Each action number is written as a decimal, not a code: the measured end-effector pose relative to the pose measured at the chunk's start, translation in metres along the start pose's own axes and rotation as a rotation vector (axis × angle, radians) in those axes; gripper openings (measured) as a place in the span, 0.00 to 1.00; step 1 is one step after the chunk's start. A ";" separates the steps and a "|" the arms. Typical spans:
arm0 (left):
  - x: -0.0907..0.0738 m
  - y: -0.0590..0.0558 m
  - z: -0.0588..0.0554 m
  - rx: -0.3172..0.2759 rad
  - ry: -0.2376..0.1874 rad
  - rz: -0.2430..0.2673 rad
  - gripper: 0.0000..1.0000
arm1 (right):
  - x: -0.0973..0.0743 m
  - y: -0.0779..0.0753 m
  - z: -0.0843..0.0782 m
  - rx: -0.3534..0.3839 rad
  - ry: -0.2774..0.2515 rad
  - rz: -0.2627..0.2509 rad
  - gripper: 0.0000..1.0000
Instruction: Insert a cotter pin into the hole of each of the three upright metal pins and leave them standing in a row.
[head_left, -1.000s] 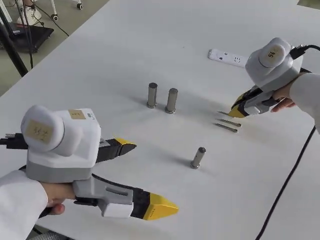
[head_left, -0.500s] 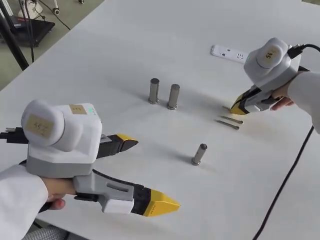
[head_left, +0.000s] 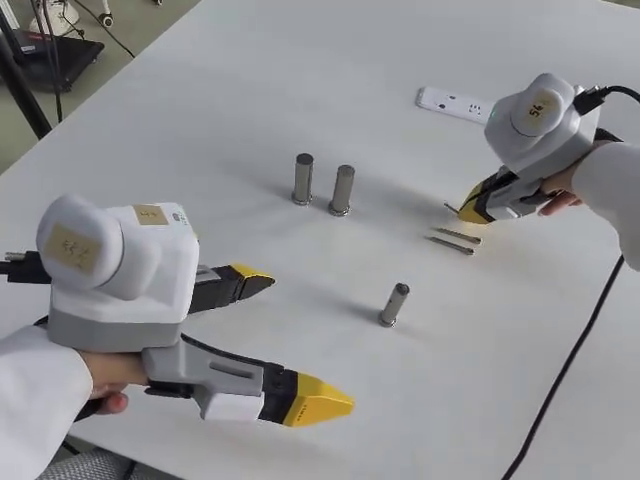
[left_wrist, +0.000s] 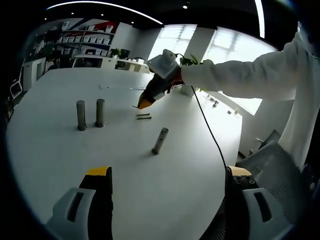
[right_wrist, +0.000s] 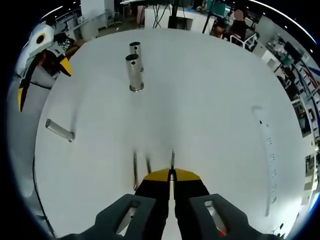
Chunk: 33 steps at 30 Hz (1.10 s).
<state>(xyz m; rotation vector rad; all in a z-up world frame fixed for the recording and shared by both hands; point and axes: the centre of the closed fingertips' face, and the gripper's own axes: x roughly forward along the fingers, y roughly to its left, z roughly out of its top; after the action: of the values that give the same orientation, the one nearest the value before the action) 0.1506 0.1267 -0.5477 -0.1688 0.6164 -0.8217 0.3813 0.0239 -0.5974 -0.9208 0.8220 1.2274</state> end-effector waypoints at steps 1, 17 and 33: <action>0.000 0.000 0.000 0.000 0.000 0.000 0.93 | -0.004 0.003 0.002 -0.005 -0.006 -0.004 0.00; -0.002 -0.012 0.018 -0.025 -0.059 -0.021 0.83 | -0.060 0.040 -0.001 -0.091 -0.071 -0.089 0.00; 0.017 -0.020 0.044 0.038 -0.065 -0.075 0.68 | -0.107 0.101 -0.009 -0.105 -0.121 -0.170 0.00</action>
<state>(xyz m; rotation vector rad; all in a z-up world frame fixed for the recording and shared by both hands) 0.1718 0.0964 -0.5121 -0.1836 0.5356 -0.8960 0.2648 -0.0184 -0.5183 -0.9711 0.5761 1.1735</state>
